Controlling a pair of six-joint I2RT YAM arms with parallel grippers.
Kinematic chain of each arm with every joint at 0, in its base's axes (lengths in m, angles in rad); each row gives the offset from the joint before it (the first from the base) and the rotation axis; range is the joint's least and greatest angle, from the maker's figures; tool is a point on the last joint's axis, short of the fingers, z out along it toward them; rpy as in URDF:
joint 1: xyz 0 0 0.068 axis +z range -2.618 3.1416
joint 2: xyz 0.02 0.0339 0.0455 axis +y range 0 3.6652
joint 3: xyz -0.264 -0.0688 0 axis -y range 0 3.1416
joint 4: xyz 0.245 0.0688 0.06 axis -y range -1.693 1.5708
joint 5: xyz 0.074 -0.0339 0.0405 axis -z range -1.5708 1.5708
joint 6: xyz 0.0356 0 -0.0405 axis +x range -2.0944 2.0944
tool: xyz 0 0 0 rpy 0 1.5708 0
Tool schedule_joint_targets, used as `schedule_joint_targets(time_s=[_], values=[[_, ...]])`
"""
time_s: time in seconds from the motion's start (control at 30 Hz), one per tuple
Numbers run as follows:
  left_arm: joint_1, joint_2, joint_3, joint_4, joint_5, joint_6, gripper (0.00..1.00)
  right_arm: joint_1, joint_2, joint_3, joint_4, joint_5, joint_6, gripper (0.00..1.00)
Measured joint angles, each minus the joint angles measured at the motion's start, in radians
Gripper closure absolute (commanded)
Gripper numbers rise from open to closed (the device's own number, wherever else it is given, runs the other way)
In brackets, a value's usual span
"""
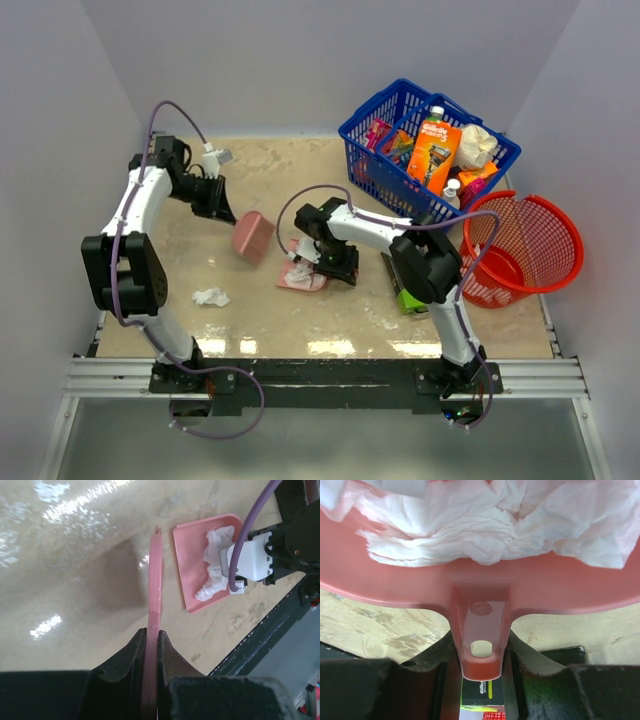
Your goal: Sweep away the paper scraps from the table
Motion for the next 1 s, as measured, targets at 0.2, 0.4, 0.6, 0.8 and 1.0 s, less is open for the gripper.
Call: schedule_joint_targets(time_s=[0.2, 0.4, 0.6, 0.8, 1.0], values=[[0.011, 0.000, 0.113, -0.006, -0.067, 0.010, 1.00, 0.000, -0.054, -0.074, 0.005, 0.004, 0.000, 1.00], [0.010, 0.010, 0.199, -0.020, -0.213, 0.040, 1.00, -0.001, -0.159, -0.196, 0.030, 0.007, -0.006, 1.00], [0.010, 0.024, 0.295, -0.001, -0.414, 0.110, 1.00, -0.009, -0.217, -0.242, 0.055, 0.007, -0.011, 1.00], [0.010, 0.028, 0.295, 0.014, -0.534, 0.152, 1.00, -0.016, -0.238, -0.256, 0.077, 0.005, -0.008, 1.00], [0.010, 0.028, 0.231, 0.039, -0.561, 0.157, 1.00, -0.018, -0.260, -0.256, 0.080, 0.004, -0.004, 1.00]])
